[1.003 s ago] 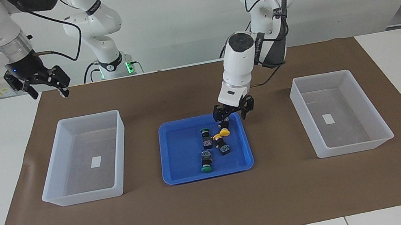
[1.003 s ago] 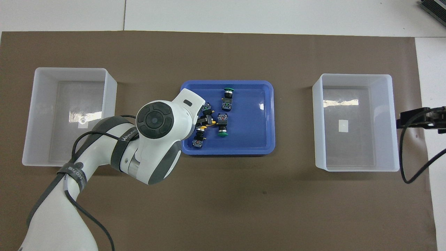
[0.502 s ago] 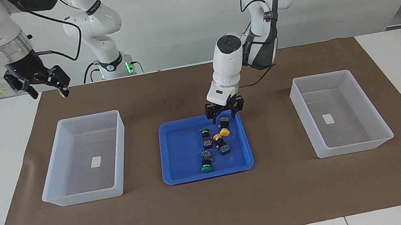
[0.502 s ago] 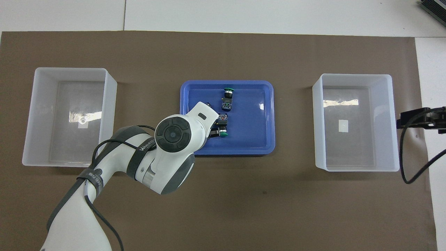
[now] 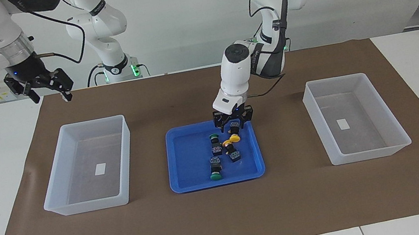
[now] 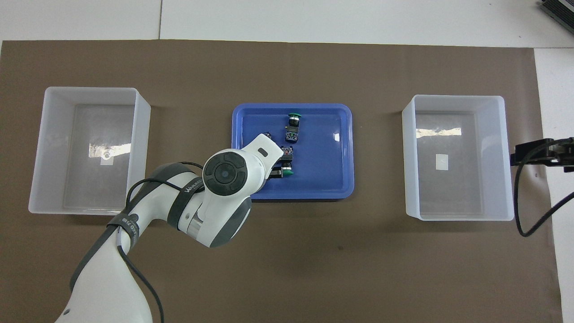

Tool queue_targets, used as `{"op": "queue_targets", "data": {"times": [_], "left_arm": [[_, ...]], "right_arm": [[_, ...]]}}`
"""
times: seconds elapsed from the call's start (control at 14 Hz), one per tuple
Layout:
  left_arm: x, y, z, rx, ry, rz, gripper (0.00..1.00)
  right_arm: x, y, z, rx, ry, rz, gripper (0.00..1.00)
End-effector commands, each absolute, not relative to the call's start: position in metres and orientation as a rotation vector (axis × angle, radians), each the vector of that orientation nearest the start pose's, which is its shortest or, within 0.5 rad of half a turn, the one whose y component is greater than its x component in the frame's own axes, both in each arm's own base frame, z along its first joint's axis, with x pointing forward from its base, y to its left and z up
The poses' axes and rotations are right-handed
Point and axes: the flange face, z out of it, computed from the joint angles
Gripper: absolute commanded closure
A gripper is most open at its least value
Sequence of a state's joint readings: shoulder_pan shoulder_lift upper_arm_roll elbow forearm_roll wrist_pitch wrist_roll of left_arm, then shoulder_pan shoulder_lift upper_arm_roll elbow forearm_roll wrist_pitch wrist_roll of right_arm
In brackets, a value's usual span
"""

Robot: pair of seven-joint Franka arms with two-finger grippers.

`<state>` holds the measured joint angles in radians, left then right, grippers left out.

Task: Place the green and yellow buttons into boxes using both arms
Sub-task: 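Close the left gripper on the yellow-capped button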

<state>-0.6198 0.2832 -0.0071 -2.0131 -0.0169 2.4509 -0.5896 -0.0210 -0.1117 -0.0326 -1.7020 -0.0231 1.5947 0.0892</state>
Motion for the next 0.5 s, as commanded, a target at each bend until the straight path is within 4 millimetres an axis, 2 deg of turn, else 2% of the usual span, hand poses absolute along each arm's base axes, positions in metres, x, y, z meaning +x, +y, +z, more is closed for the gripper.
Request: {"op": "queue_targets", "data": {"times": [0.0, 0.07, 0.43], "left_arm": [[0.504, -0.351, 0.315, -3.248, 0.104, -0.253, 0.21], [0.506, -0.354, 0.305, -3.254, 0.108, -0.273, 0.21], [0.509, -0.353, 0.301, -3.252, 0.170, -0.298, 0.23]], "right_arm": [[0.514, -0.032, 0.624, -3.144, 0.233, -0.034, 0.00], [0.514, -0.032, 0.625, -3.142, 0.233, -0.036, 0.00], [0.514, -0.032, 0.625, -3.142, 0.235, -0.036, 0.00]]}}
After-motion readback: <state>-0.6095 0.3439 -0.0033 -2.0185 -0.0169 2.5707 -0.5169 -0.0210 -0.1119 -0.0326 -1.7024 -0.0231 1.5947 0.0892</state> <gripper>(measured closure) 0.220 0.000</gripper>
